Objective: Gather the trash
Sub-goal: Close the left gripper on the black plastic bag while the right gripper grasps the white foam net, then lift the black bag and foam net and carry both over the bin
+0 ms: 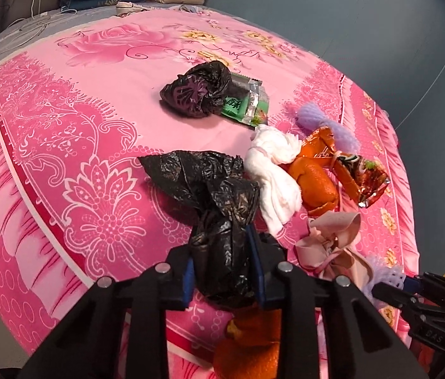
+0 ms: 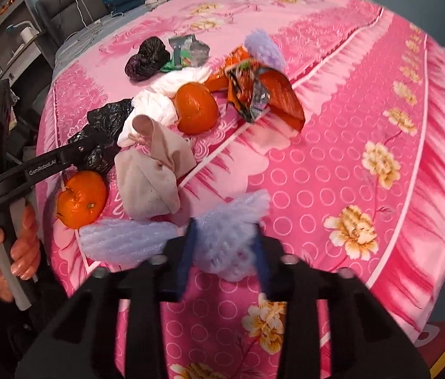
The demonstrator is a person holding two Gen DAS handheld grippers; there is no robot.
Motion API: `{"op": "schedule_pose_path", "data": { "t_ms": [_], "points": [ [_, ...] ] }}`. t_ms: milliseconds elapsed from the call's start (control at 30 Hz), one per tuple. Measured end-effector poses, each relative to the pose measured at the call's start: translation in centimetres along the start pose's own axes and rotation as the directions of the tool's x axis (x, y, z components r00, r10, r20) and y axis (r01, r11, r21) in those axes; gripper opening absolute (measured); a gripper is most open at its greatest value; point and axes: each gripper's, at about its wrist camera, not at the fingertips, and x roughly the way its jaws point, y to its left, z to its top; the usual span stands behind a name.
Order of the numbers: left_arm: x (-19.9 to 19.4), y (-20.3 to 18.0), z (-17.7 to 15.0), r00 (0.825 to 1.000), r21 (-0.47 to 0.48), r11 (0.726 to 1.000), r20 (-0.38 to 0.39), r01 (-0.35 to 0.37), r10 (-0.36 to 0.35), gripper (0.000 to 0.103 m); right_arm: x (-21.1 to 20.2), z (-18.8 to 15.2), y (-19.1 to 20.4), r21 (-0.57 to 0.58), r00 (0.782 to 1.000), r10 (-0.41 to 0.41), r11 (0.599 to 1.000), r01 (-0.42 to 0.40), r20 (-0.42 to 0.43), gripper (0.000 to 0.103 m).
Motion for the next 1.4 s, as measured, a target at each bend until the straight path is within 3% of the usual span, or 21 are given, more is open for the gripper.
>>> {"op": "schedule_pose_path", "data": {
  "t_ms": [400, 800, 1000, 1400],
  "points": [
    [-3.8, 1.0, -0.1, 0.996, -0.048, 0.997, 0.066, 0.059, -0.055, 0.026, -3.1, -0.4, 0.5, 0.012, 0.998, 0.009, 1.000, -0.009, 0.064, 0.017],
    [-7.8, 1.0, -0.6, 0.994, -0.056, 0.998, 0.106, 0.011, -0.005, 0.026, -9.4, -1.1, -0.9, 0.044, 0.982, 0.031, 0.998, -0.040, 0.184, 0.017],
    [-10.2, -0.5, -1.1, 0.992, -0.023, 1.000, 0.128, -0.010, 0.013, 0.026, -12.3, -2.1, -1.8, 0.061, 0.972, 0.034, 0.997, -0.050, 0.232, 0.017],
    [-13.6, -5.1, -2.2, 0.990, 0.038, 0.999, 0.142, 0.021, -0.026, 0.026, -18.0, -4.2, -4.4, 0.113, 0.945, 0.024, 0.992, -0.065, 0.327, 0.017]
  ]
}}
